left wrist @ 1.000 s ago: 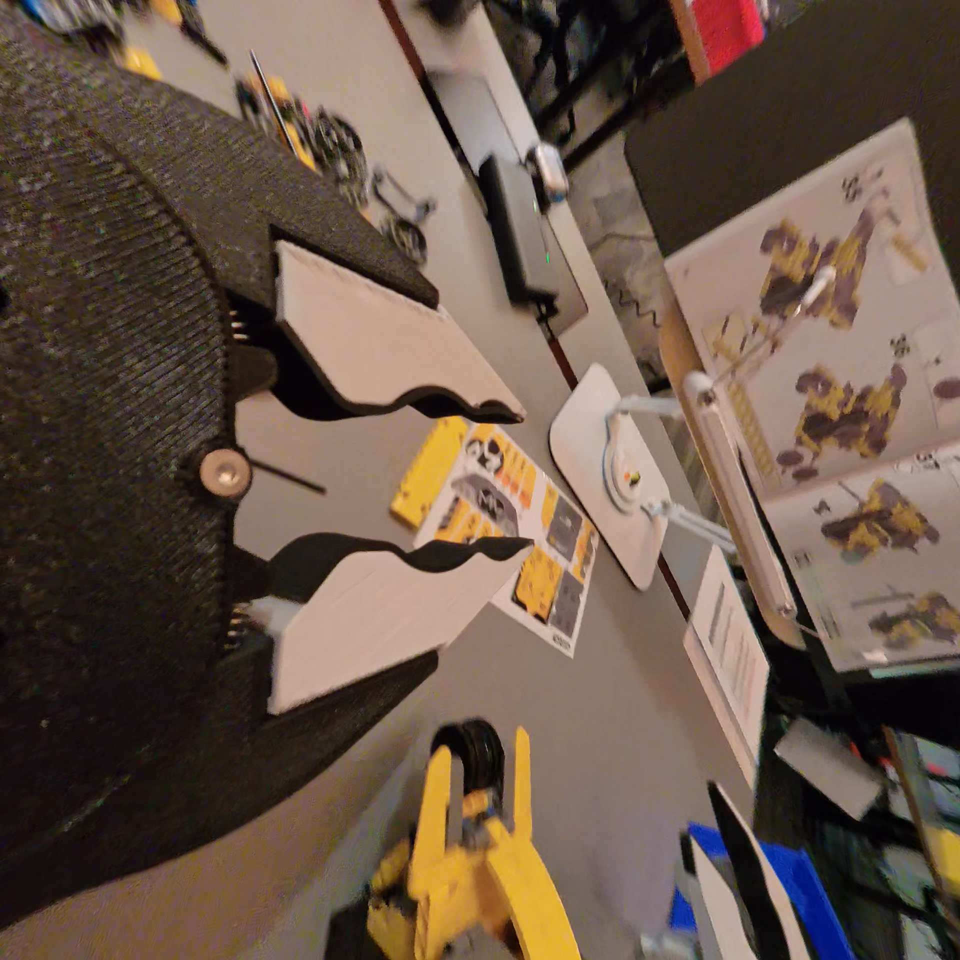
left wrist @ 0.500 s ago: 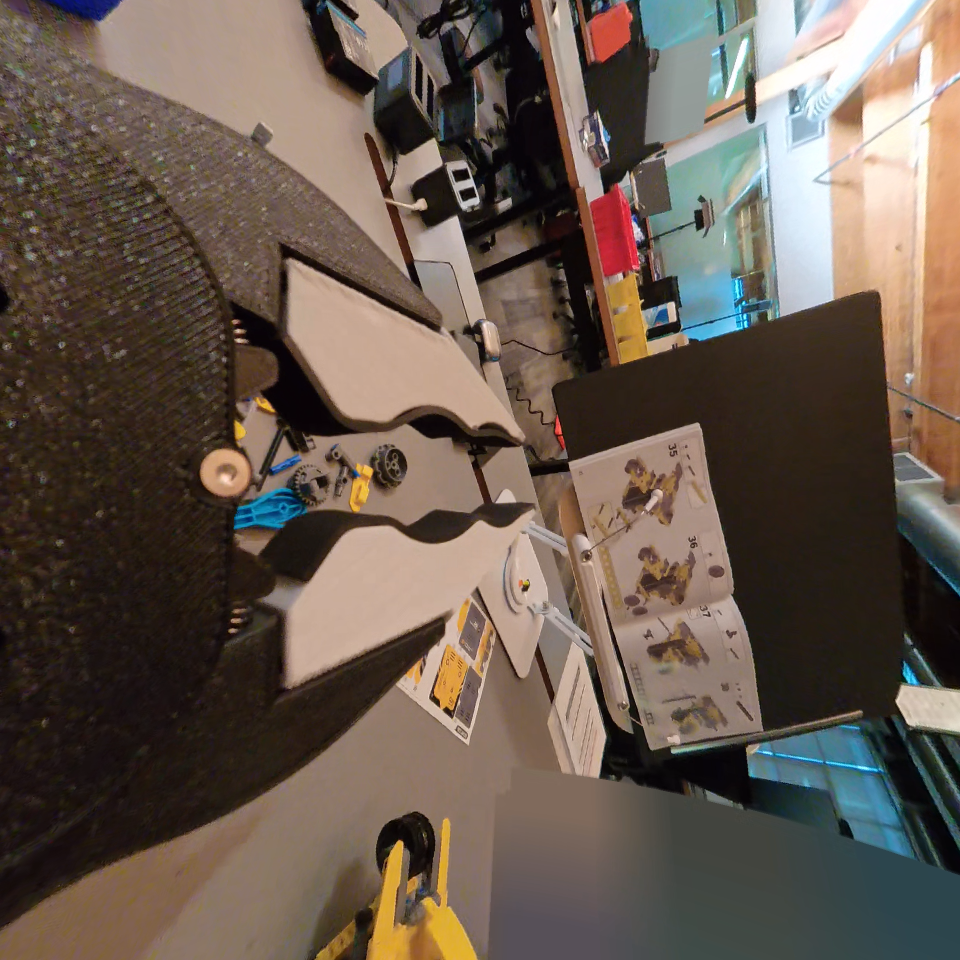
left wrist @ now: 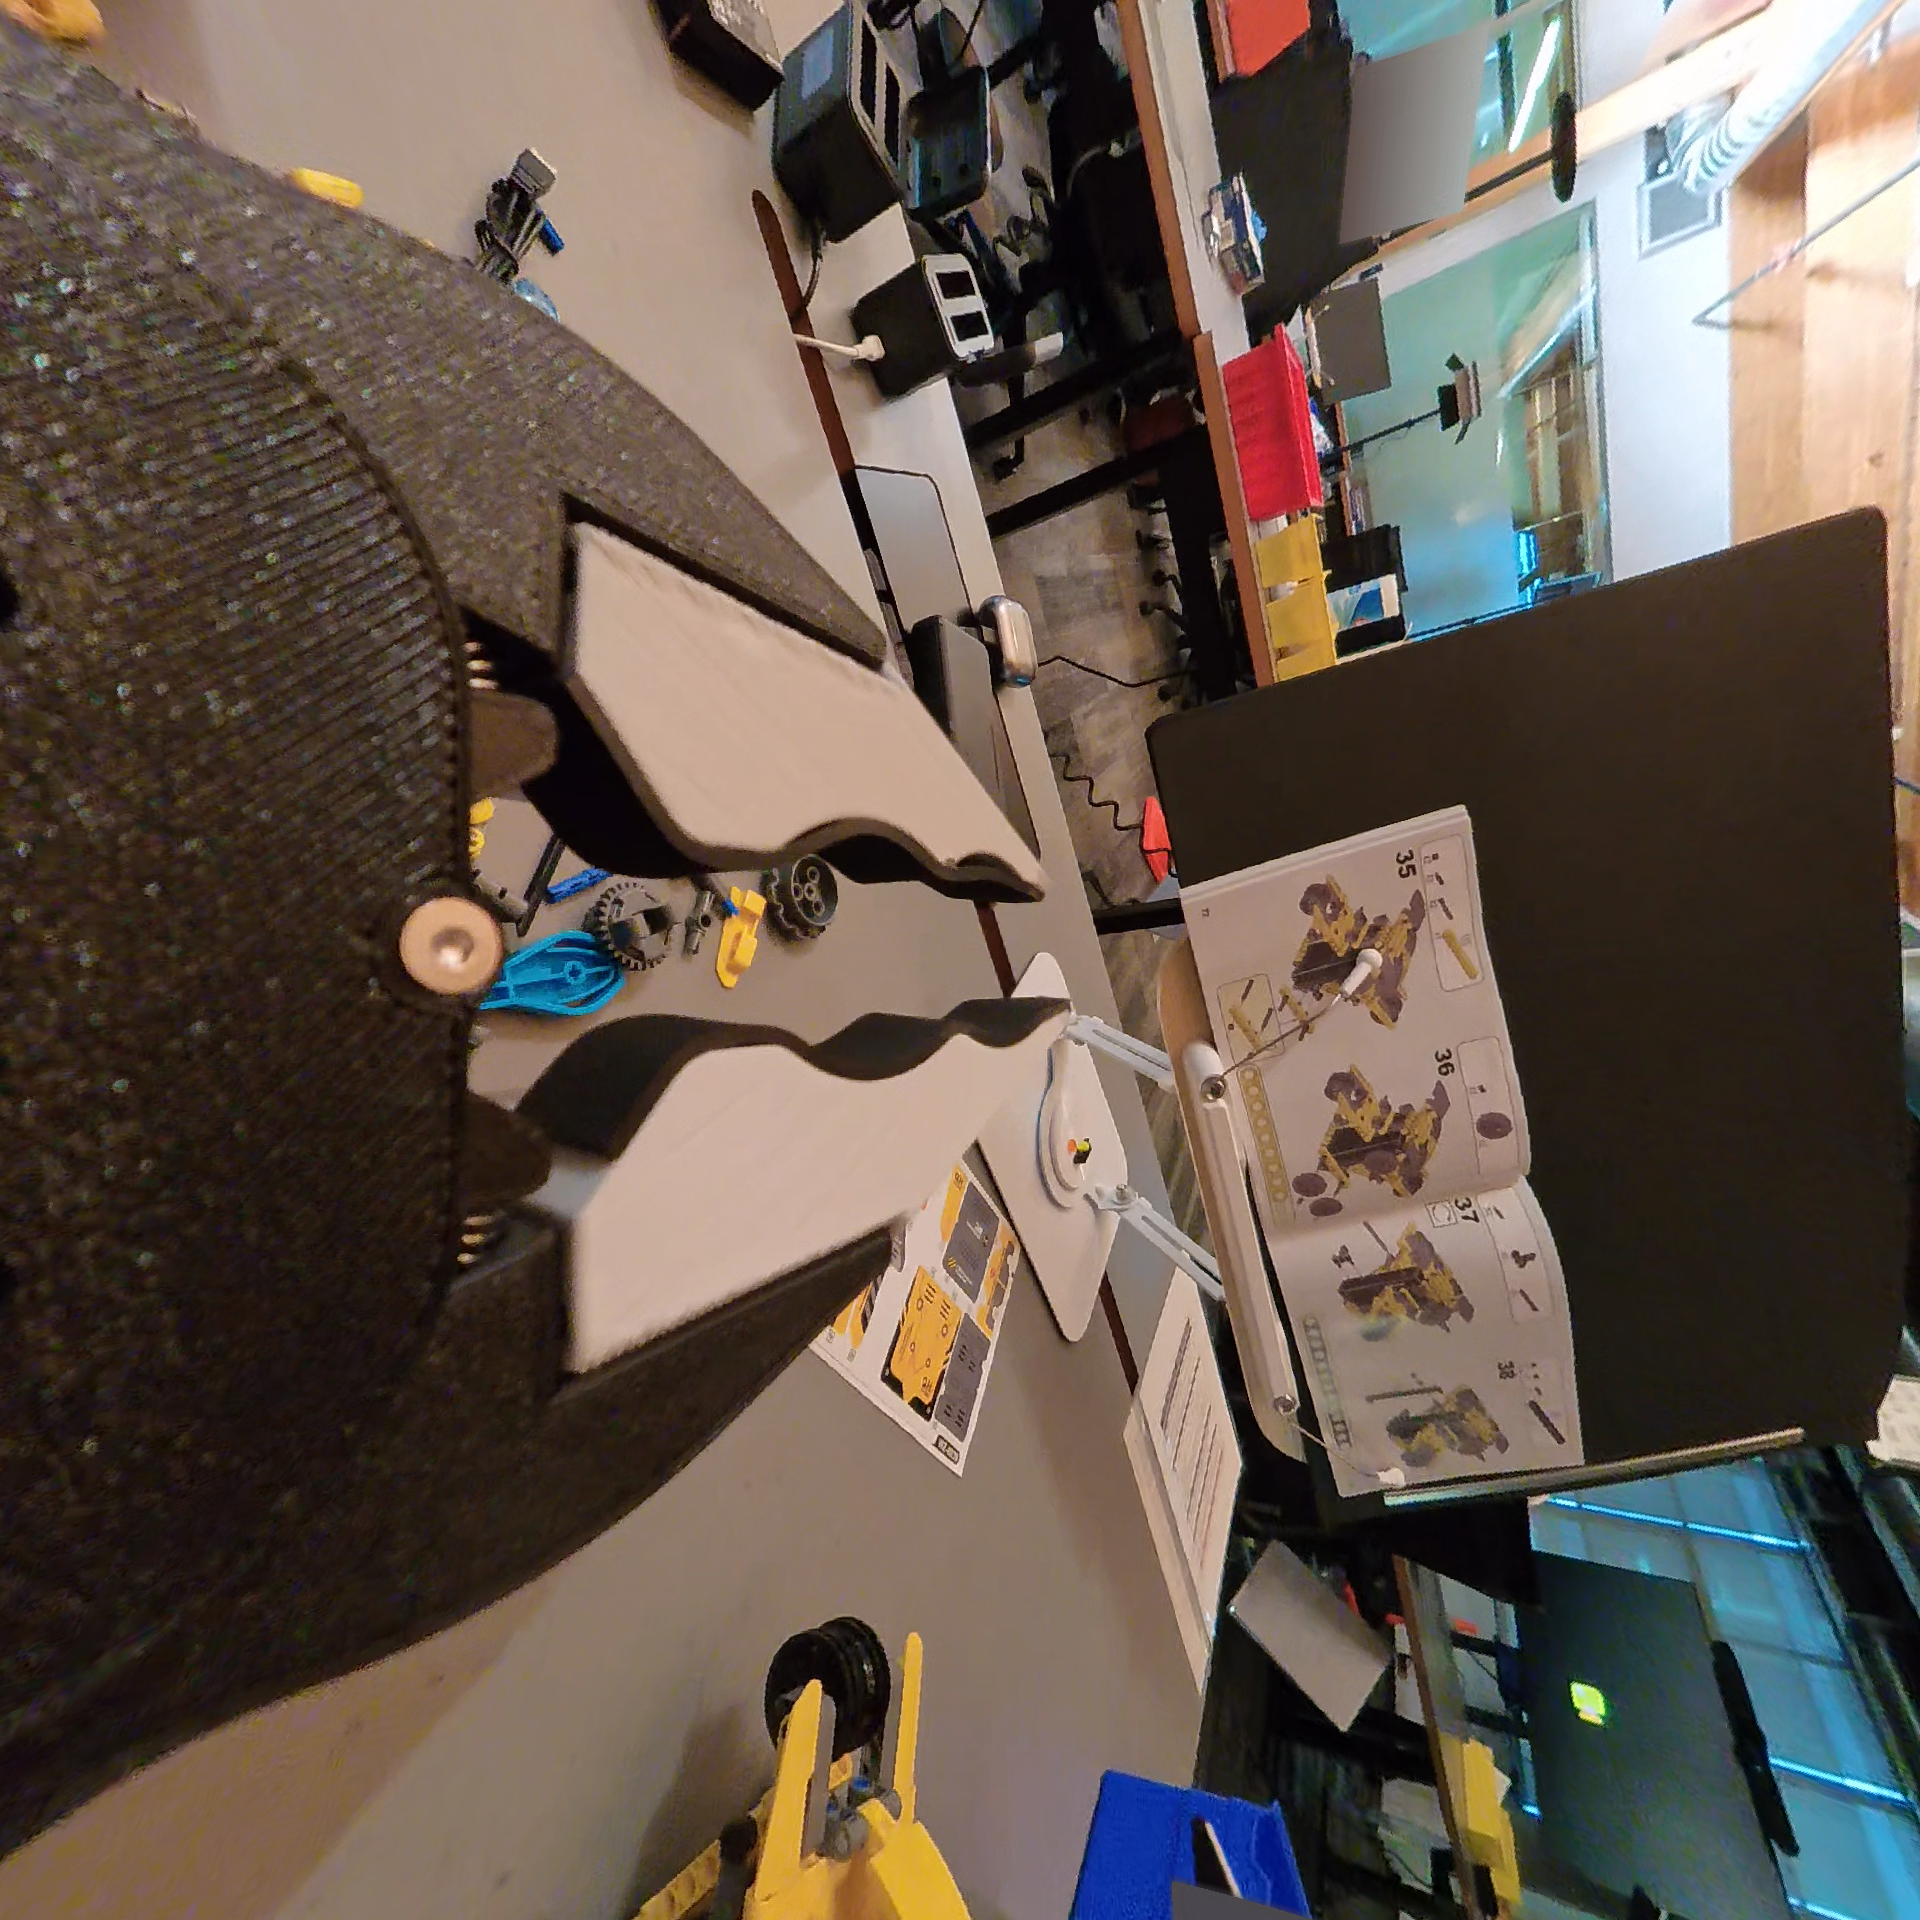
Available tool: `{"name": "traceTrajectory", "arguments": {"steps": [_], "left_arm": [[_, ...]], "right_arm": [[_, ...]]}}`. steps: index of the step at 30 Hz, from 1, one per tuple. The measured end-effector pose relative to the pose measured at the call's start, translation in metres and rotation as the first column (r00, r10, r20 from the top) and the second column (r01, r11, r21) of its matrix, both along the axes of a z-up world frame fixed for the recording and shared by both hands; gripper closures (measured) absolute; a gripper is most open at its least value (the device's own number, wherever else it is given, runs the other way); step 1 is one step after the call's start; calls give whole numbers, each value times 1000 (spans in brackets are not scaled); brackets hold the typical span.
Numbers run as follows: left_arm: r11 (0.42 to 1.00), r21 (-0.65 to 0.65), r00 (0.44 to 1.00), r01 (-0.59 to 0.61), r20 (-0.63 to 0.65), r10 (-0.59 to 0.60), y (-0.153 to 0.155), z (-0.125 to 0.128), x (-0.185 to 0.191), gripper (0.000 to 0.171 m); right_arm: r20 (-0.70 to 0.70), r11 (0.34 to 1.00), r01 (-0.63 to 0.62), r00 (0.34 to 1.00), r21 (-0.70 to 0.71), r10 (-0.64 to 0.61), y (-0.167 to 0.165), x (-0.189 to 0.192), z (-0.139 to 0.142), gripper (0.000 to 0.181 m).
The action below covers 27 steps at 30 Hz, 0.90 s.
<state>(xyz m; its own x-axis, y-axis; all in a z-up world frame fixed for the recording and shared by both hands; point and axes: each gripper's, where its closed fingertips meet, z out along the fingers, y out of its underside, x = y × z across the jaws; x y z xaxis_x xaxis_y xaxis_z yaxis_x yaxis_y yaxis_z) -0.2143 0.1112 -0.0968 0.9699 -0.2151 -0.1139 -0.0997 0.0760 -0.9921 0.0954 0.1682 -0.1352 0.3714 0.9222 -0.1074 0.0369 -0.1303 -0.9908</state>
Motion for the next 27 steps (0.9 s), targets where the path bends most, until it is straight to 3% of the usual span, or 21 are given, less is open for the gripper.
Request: {"name": "traceTrajectory", "arguments": {"steps": [17,23,27], "left_arm": [[1000,-14,999,2,48,-1,3,-3,-2,154],[995,-59,996,77,44,-75,8,-15,19,151],[968,-120,975,221,37,-218,5,-27,57,147]], "right_arm": [[59,1000,-6,998,-7,6,1,-7,-16,138],[81,1000,-7,997,-9,7,1,-9,-22,138],[85,1000,-5,996,-10,5,2,-9,-23,138]]}}
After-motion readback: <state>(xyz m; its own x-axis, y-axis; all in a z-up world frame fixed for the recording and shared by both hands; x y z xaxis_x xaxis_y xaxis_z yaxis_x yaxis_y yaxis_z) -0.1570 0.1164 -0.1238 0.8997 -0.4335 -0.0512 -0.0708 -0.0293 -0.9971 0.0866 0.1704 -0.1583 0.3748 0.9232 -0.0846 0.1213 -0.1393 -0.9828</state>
